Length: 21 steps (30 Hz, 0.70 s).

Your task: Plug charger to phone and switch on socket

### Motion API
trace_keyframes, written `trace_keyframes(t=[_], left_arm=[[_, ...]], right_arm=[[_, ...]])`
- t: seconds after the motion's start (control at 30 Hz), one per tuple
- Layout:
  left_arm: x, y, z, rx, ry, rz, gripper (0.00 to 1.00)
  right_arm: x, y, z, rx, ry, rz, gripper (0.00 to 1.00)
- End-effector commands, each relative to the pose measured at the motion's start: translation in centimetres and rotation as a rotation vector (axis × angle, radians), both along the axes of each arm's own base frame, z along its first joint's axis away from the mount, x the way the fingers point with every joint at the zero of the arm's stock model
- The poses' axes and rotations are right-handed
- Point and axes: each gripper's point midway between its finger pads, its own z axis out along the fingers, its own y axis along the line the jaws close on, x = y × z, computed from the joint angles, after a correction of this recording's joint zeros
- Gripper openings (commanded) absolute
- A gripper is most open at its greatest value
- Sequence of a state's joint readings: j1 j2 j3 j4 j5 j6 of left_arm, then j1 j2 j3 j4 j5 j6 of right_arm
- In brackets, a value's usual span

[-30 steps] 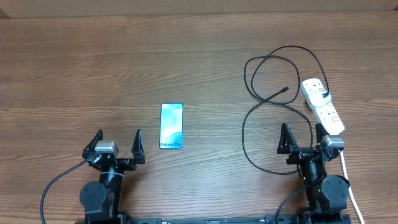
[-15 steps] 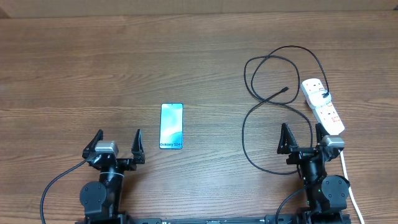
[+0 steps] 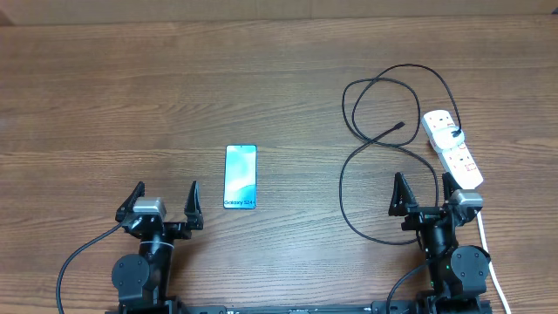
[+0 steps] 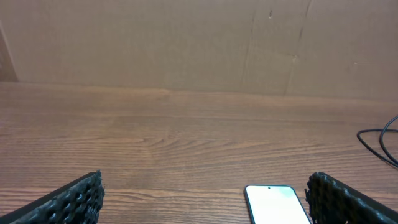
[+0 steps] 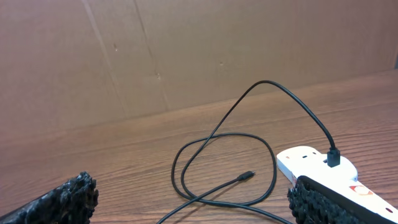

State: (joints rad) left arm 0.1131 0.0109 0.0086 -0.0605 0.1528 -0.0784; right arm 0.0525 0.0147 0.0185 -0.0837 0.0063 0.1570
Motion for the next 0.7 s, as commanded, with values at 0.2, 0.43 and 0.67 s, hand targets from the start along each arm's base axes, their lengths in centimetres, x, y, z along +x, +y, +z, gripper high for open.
trace_keyframes(t=[0.2, 0.43, 0.67], left_arm=[[0.0, 1.4, 0.0, 0.060, -0.004, 0.076, 1.00], [-0.2, 2.9, -0.5, 0.089, 0.018, 0.161, 1.00], [-0.4, -1.4, 5.5, 0.003, -0.227, -0.084, 0.99]], right_arm=[[0.0, 0.0, -0.2, -0.005, -0.003, -0.001, 1.00], [0.0, 0.0, -0.2, -0.005, -0.003, -0.001, 1.00], [0.0, 0.0, -0.2, -0.005, -0.003, -0.001, 1.00]])
